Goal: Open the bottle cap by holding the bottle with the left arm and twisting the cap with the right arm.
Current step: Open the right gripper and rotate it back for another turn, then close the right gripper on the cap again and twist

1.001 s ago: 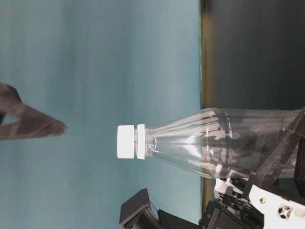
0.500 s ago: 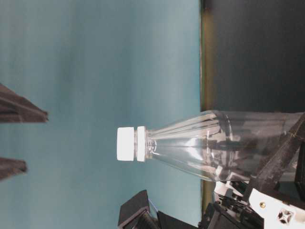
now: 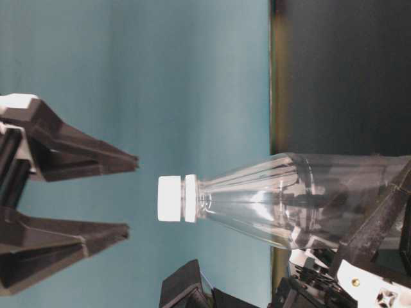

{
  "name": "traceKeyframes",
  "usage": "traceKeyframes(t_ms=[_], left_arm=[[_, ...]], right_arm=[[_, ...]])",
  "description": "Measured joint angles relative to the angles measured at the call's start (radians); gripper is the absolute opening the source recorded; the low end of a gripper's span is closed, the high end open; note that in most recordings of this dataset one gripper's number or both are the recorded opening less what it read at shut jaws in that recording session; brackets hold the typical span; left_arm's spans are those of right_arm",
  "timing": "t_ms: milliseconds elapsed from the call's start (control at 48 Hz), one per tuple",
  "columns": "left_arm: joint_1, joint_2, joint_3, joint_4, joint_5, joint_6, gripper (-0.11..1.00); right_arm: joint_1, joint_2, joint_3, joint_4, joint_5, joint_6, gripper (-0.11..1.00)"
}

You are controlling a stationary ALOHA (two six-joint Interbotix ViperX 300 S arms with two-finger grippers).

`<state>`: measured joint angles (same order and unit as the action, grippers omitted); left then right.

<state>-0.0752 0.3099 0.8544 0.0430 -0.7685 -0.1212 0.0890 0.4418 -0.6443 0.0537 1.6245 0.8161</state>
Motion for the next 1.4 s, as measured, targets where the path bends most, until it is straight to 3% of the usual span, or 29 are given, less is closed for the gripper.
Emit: traceKeyframes(t_ms=[542,626,771,1043,1168,1397], left_arm=[[0.0,0.0,-0.002,0.0,0.0,0.0,0.81],[0.0,0.0,-0.002,0.0,0.0,0.0,0.81],[0.002,0.0,-0.002,0.0,0.0,-0.002,0.81],[0.0,0.0,-0.002,0.0,0.0,-0.002,0.81],[0.0,0.0,-0.002,0.0,0.0,-0.002,0.81],[0.0,0.0,-0.002,0.0,0.0,0.0,0.81]], right_arm=[[0.0,-0.021,0.133,0.002,-0.094,0.0,0.76],[0.0,-0.021,0.137,0.002,-0.095,-0.002,0.67],[0.002,-0.021,0.135,0.006,-0.1,-0.008,0.35],[0.002,-0.021,0.135,0.015,-0.097,-0.064,0.35],[0.002,-0.021,0.132,0.021,-0.097,-0.169,0.35],[0.002,-0.02,0.13,0.025,-0.094,-0.52,0.35]])
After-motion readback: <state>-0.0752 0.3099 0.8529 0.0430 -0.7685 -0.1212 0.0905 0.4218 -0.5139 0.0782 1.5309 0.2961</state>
